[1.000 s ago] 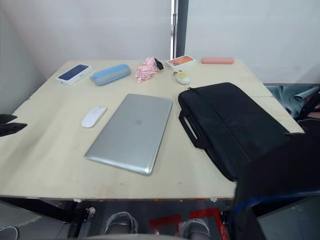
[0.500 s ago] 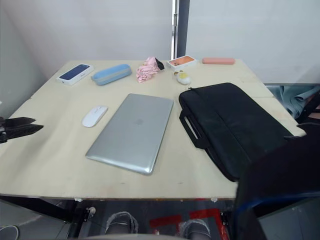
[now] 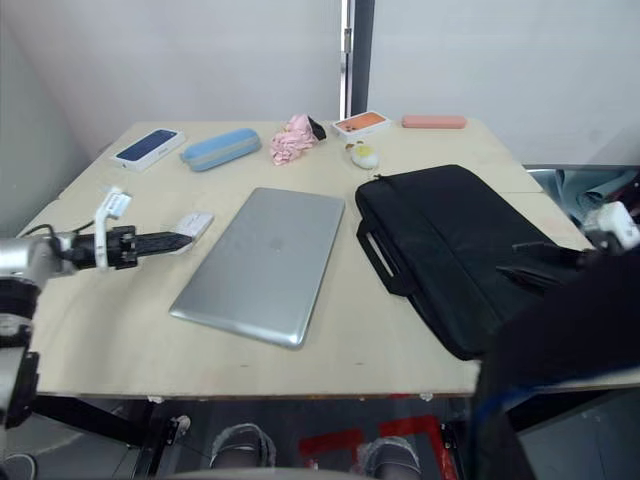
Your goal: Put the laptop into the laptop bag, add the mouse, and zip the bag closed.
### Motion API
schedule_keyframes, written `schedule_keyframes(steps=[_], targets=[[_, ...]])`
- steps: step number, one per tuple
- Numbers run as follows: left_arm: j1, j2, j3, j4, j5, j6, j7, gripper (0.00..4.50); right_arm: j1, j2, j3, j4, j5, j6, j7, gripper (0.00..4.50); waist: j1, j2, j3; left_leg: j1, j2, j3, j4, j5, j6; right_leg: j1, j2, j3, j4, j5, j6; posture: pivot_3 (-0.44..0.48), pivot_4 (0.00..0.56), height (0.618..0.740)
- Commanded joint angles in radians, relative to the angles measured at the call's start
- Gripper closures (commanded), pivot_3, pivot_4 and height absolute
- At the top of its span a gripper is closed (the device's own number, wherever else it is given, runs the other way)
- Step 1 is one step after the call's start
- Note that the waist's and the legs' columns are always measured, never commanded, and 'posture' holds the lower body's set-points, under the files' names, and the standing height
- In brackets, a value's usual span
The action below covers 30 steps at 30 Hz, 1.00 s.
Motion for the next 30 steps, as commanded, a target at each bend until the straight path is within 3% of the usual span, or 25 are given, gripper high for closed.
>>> schedule_keyframes(steps=[1, 5, 6, 11, 17, 23, 30], targets=[[-0.078, -0.041, 0.019, 0.074, 0.007, 0.022, 0.074, 0.0, -0.034, 0.023, 0.07, -0.112, 0.03, 0.038, -0.079, 2.87, 0.003, 0.0, 0.0, 0.0, 0.0, 0.0, 0.0, 0.0, 0.0, 0.0, 0.0, 0.0, 0.0, 0.0, 0.0, 0.0, 0.15, 0.74], [-0.126, -0.081, 0.022, 0.143, 0.016, 0.02, 0.115, 0.0, -0.064, 0.048, 0.16, -0.183, 0.028, 0.053, -0.136, 4.36, 0.004, 0.0, 0.0, -0.001, -0.001, -0.001, 0.0, 0.0, 0.0, 0.0, 0.0, -0.001, -0.001, 0.0, 0.0, 0.0, 0.15, 0.74], [-0.136, -0.086, 0.022, 0.163, 0.022, 0.012, 0.125, 0.0, -0.075, 0.053, 0.176, -0.195, 0.031, 0.058, -0.148, 4.48, 0.004, 0.0, 0.0, -0.002, -0.001, -0.001, 0.0, 0.0, 0.0, 0.0, 0.0, -0.001, -0.001, 0.0, 0.0, 0.0, 0.15, 0.74], [-0.197, -0.131, 0.025, 0.27, 0.057, -0.031, 0.207, 0.0, -0.182, 0.121, 0.311, -0.25, 0.032, 0.057, -0.22, 4.48, -0.001, 0.0, 0.0, -0.002, -0.001, -0.002, -0.001, 0.0, 0.0, 0.0, 0.0, -0.002, -0.002, 0.0, 0.0, 0.0, 0.15, 0.74], [-0.262, -0.179, 0.017, 0.37, 0.093, -0.065, 0.253, 0.0, -0.344, 0.257, 0.601, -0.189, -0.15, 0.019, -0.336, 4.48, -0.003, 0.0, 0.0, -0.002, -0.001, -0.003, -0.001, 0.0, -0.001, 0.0, 0.0, -0.003, -0.002, 0.0, 0.0, 0.0, 0.15, 0.74], [-0.279, -0.206, -0.004, 0.427, 0.143, -0.095, 0.267, 0.0, -0.48, 0.346, 0.86, 0.013, -0.418, -0.081, -0.404, 4.48, -0.003, 0.0, 0.0, -0.003, -0.001, -0.004, -0.002, 0.0, -0.002, 0.0, -0.001, -0.004, -0.003, 0.0, 0.0, 0.0, 0.15, 0.74], [-0.293, -0.207, -0.005, 0.446, 0.184, -0.124, 0.268, 0.0, -0.599, 0.435, 0.97, 0.258, -0.574, -0.174, -0.397, 4.48, -0.002, 0.0, 0.0, -0.003, -0.002, -0.005, -0.002, 0.0, -0.003, 0.001, -0.001, -0.005, -0.003, 0.0, 0.0, 0.0, 0.15, 0.74]])
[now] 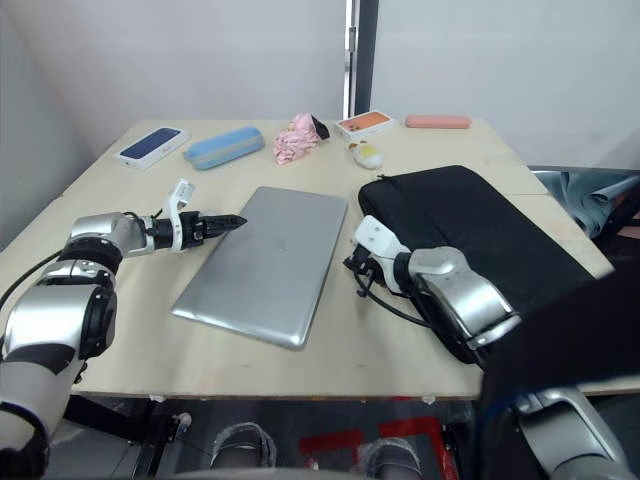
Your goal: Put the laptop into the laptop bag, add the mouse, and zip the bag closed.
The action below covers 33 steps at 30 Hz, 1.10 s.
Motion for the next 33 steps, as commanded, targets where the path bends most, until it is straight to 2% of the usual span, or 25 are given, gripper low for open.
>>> schedule_keyframes(steps=[1, 7, 12, 18, 26, 32, 33], targets=[[-0.013, 0.006, -0.008, 0.021, 0.03, -0.002, -0.009, 0.0, -0.056, 0.027, 0.019, 0.079, -0.059, -0.059, 0.015, 4.48, 0.0, 0.0, 0.0, 0.0, 0.0, 0.0, 0.0, 0.0, 0.0, 0.0, 0.0, 0.0, 0.0, 0.0, 0.0, 0.0, 0.15, 0.74], [-0.019, 0.029, -0.018, 0.023, 0.062, 0.01, -0.049, 0.0, -0.085, 0.079, 0.026, 0.158, -0.101, -0.089, 0.043, 4.48, -0.003, 0.0, 0.0, 0.0, 0.0, -0.001, 0.0, 0.0, 0.0, 0.001, 0.0, -0.001, 0.0, 0.0, 0.0, 0.0, 0.15, 0.74], [0.04, 0.007, -0.129, -0.029, 0.123, 0.042, -0.196, 0.0, -0.076, 0.109, 0.035, 0.154, -0.115, -0.094, 0.077, 4.48, -0.009, 0.0, 0.0, 0.0, 0.0, -0.001, 0.0, 0.0, 0.0, 0.001, 0.0, -0.001, 0.0, 0.0, 0.0, 0.0, 0.15, 0.74], [0.115, -0.01, -0.178, -0.101, 0.122, 0.101, -0.306, 0.0, -0.07, 0.129, 0.03, 0.15, -0.131, -0.087, 0.097, 4.48, -0.01, 0.0, -0.001, 0.002, 0.0, -0.001, -0.003, 0.0, 0.0, 0.004, 0.0, -0.002, -0.005, 0.0, 0.0, 0.0, 0.15, 0.74], [0.181, -0.026, -0.117, -0.352, -0.041, 0.355, -0.369, 0.0, -0.071, 0.113, 0.005, 0.147, -0.137, -0.09, 0.145, 4.48, -0.004, 0.0, -0.001, 0.006, 0.0, -0.002, -0.005, 0.0, 0.0, 0.01, -0.001, -0.004, -0.008, 0.0, -0.001, 0.0, 0.15, 0.74], [0.241, -0.032, -0.081, -0.527, -0.129, 0.503, -0.307, 0.0, -0.069, 0.113, 0.006, 0.145, -0.152, -0.097, 0.161, 4.48, -0.003, 0.001, -0.001, 0.004, 0.0, -0.003, -0.006, 0.0, 0.0, 0.009, -0.001, -0.006, -0.009, 0.0, -0.002, 0.0, 0.15, 0.74], [0.25, -0.032, -0.076, -0.543, -0.133, 0.509, -0.291, 0.53, -0.069, 0.114, 0.005, 0.147, -0.155, -0.098, 0.162, 4.5, -0.004, 0.001, -0.001, 0.004, 0.0, -0.004, -0.006, 0.0, 0.0, 0.009, -0.001, -0.007, -0.01, 0.0, -0.002, 0.0, 0.15, 0.74]])
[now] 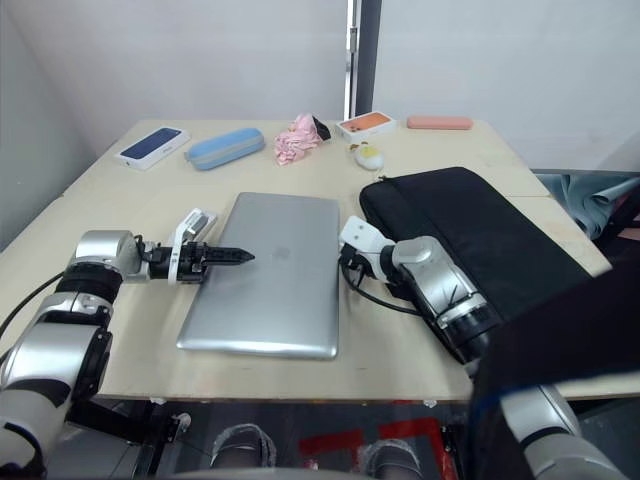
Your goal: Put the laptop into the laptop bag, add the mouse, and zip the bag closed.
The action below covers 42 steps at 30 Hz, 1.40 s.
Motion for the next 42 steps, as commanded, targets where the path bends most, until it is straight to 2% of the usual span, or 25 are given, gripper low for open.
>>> schedule_keyframes(steps=[1, 6, 10, 13, 21, 25, 28, 32, 33, 35, 38, 42], targets=[[0.007, -0.031, 0.026, -0.109, -0.083, 0.034, 0.023, 0.84, 0.001, 0.019, 0.023, -0.01, 0.001, -0.013, 0.029, 4.5, 0.0, 0.0, 0.0, 0.0, 0.0, 0.0, 0.0, 0.0, 0.0, 0.0, 0.0, 0.0, 0.0, 0.0, 0.0, 0.0, 0.15, 0.74], [-0.011, -0.02, 0.087, -0.12, -0.124, 0.053, 0.074, 2.6, -0.002, 0.022, 0.02, -0.003, -0.005, -0.017, 0.03, 4.5, 0.002, 0.0, 0.0, -0.001, 0.0, -0.002, 0.0, 0.0, 0.0, 0.0, 0.0, -0.001, -0.001, 0.0, 0.0, 0.0, 0.15, 0.74], [-0.021, 0.004, 0.085, -0.135, -0.15, 0.062, 0.078, 3.9, -0.004, 0.024, 0.014, 0.009, -0.011, -0.025, 0.031, 4.5, 0.003, 0.0, 0.0, -0.001, 0.0, -0.002, 0.001, 0.0, 0.0, 0.002, 0.0, -0.002, -0.001, 0.0, -0.001, 0.0, 0.15, 0.74], [-0.03, 0.014, 0.087, -0.147, -0.174, 0.07, 0.086, 4.07, -0.007, 0.023, 0.005, 0.015, -0.016, -0.03, 0.035, 4.5, 0.002, 0.0, 0.0, -0.001, -0.001, -0.002, 0.001, 0.0, 0.0, 0.002, 0.0, -0.002, -0.001, 0.001, -0.001, 0.0, 0.15, 0.74], [-0.027, 0.074, 0.077, -0.26, -0.254, 0.141, 0.076, 4.13, -0.02, 0.014, -0.057, -0.02, 0.022, -0.016, 0.052, 4.5, -0.007, 0.001, 0.002, -0.002, 0.0, -0.003, -0.001, 0.0, 0.0, 0.0, 0.0, -0.003, -0.003, 0.001, -0.001, 0.0, 0.15, 0.74], [-0.02, 0.092, 0.094, -0.313, -0.295, 0.174, 0.099, 4.19, -0.032, 0.026, -0.142, -0.101, 0.123, 0.061, 0.067, 4.5, -0.011, 0.001, 0.005, -0.005, 0.0, -0.002, -0.002, 0.0, -0.001, -0.004, 0.001, -0.003, -0.003, 0.0, -0.002, 0.0, 0.15, 0.74], [0.003, 0.111, 0.132, -0.388, -0.357, 0.215, 0.103, 4.19, -0.049, -0.017, -0.243, -0.204, 0.214, 0.223, 0.065, 4.5, -0.012, 0.001, 0.007, -0.014, 0.001, -0.003, -0.003, 0.003, -0.003, -0.012, 0.002, -0.003, -0.003, 0.0, -0.002, 0.0, 0.15, 0.74], [0.037, 0.115, 0.227, -0.472, -0.433, 0.27, 0.144, 4.19, -0.044, -0.1, -0.449, -0.374, 0.367, 0.424, 0.044, 4.5, -0.008, 0.001, 0.007, -0.019, 0.001, -0.003, -0.003, 0.008, 0.002, -0.016, 0.002, -0.004, -0.004, 0.0, -0.002, 0.0, 0.15, 0.74], [0.037, 0.112, 0.252, -0.479, -0.446, 0.286, 0.161, 4.19, -0.035, -0.126, -0.491, -0.414, 0.401, 0.47, 0.042, 4.1, -0.007, 0.001, 0.007, -0.019, 0.001, -0.003, -0.004, 0.008, 0.002, -0.016, 0.002, -0.005, -0.004, 0.0, -0.003, 0.0, 0.15, 0.74], [0.045, 0.109, 0.287, -0.501, -0.468, 0.31, 0.188, 4.19, 0.001, -0.182, -0.548, -0.488, 0.459, 0.528, 0.051, 3.66, -0.001, 0.001, 0.007, -0.019, 0.001, -0.004, -0.005, 0.008, 0.002, -0.015, 0.002, -0.006, -0.005, 0.0, -0.003, 0.0, 0.15, 0.74], [0.086, 0.148, 0.359, -0.535, -0.512, 0.346, 0.199, 4.19, 0.09, -0.339, -0.718, -0.593, 0.521, 0.648, 0.053, 2.66, 0.007, 0.001, 0.007, -0.019, 0.001, -0.005, -0.005, 0.007, 0.001, -0.015, 0.002, -0.006, -0.006, 0.0, -0.003, 0.0, 0.15, 0.74], [0.139, 0.219, 0.397, -0.512, -0.525, 0.348, 0.213, 4.19, 0.184, -0.47, -0.887, -0.694, 0.621, 0.744, 0.078, 1.3, 0.003, 0.001, 0.008, -0.018, 0.001, -0.004, -0.005, 0.002, -0.004, -0.014, 0.002, -0.005, -0.005, 0.0, -0.003, 0.0, 0.15, 0.74]])
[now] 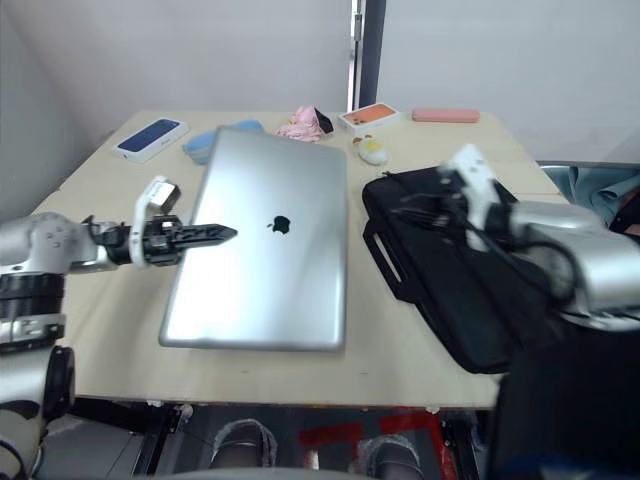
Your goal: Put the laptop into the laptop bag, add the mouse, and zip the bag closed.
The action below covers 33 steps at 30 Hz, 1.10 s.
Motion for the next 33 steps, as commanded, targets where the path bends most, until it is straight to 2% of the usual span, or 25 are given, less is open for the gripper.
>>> schedule_keyframes(steps=[1, 2, 4, 7, 10, 14, 21, 29, 33], targets=[[0.021, 0.077, 0.079, -0.027, -0.076, 0.001, -0.032, 4.19, 0.049, -0.102, -0.164, -0.134, 0.099, 0.082, 0.026, 1.13, -0.005, 0.0, 0.0, 0.001, 0.0, 0.0, 0.0, -0.001, 0.0, 0.0, 0.0, 0.0, 0.001, 0.0, 0.0, 0.0, 0.15, 0.74], [0.034, 0.099, 0.075, -0.03, -0.079, 0.0, -0.036, 4.19, 0.076, -0.128, -0.198, -0.159, 0.125, 0.101, 0.037, 0.58, -0.008, 0.0, 0.0, 0.002, 0.001, 0.0, 0.0, -0.001, 0.001, 0.0, 0.001, 0.001, 0.002, 0.0, 0.001, 0.0, 0.15, 0.74], [0.048, 0.132, 0.068, -0.027, -0.085, 0.0, -0.043, 4.19, 0.113, -0.161, -0.241, -0.193, 0.171, 0.132, 0.047, 0.03, -0.007, 0.0, 0.0, 0.006, 0.002, 0.001, 0.0, -0.001, 0.001, 0.002, 0.001, 0.002, 0.002, 0.0, 0.001, 0.0, 0.15, 0.74], [0.059, 0.181, 0.057, -0.01, -0.09, 0.001, -0.055, 4.19, 0.175, -0.193, -0.28, -0.25, 0.237, 0.173, 0.054, 0.03, -0.003, 0.0, 0.0, 0.006, 0.002, 0.001, 0.001, -0.001, 0.001, 0.003, 0.002, 0.002, 0.003, 0.0, 0.001, 0.0, 0.15, 0.74], [0.064, 0.199, 0.038, -0.011, -0.098, -0.003, -0.063, 4.19, 0.165, -0.183, -0.256, -0.252, 0.267, 0.199, -0.007, 0.03, -0.001, 0.0, 0.0, 0.006, 0.002, 0.001, 0.004, -0.001, 0.001, 0.003, 0.001, 0.002, 0.004, 0.0, 0.001, 0.0, 0.15, 0.74], [0.063, 0.181, 0.041, -0.01, -0.106, -0.008, -0.05, 4.19, 0.119, -0.133, -0.137, -0.236, 0.243, 0.2, -0.146, 0.03, 0.001, 0.0, 0.0, 0.006, 0.001, 0.001, 0.006, -0.001, 0.002, 0.003, 0.001, 0.003, 0.006, 0.0, 0.001, 0.0, 0.15, 0.74], [0.117, 0.159, 0.029, -0.046, -0.13, -0.017, -0.043, 4.19, 0.023, 0.039, 0.138, -0.167, 0.14, 0.171, -0.382, 0.03, -0.007, 0.0, 0.0, 0.006, 0.001, 0.001, 0.006, 0.0, -0.001, 0.002, 0.001, 0.003, 0.009, 0.0, 0.001, 0.0, 0.15, 0.74], [0.089, 0.112, 0.032, -0.03, -0.131, -0.046, -0.021, 4.19, -0.042, 0.043, 0.391, 0.072, -0.08, -0.079, -0.417, 0.03, -0.001, 0.0, 0.0, 0.005, 0.001, 0.0, 0.007, 0.0, -0.001, 0.002, 0.001, 0.002, 0.009, 0.0, 0.001, 0.0, 0.15, 0.74], [0.089, 0.083, 0.044, -0.044, -0.14, -0.045, -0.002, 4.19, -0.077, 0.088, 0.482, 0.155, -0.163, -0.156, -0.431, 0.03, -0.004, 0.0, 0.0, 0.005, 0.001, 0.0, 0.008, 0.0, -0.001, 0.002, 0.001, 0.002, 0.009, 0.0, 0.001, 0.0, 0.15, 0.74]])
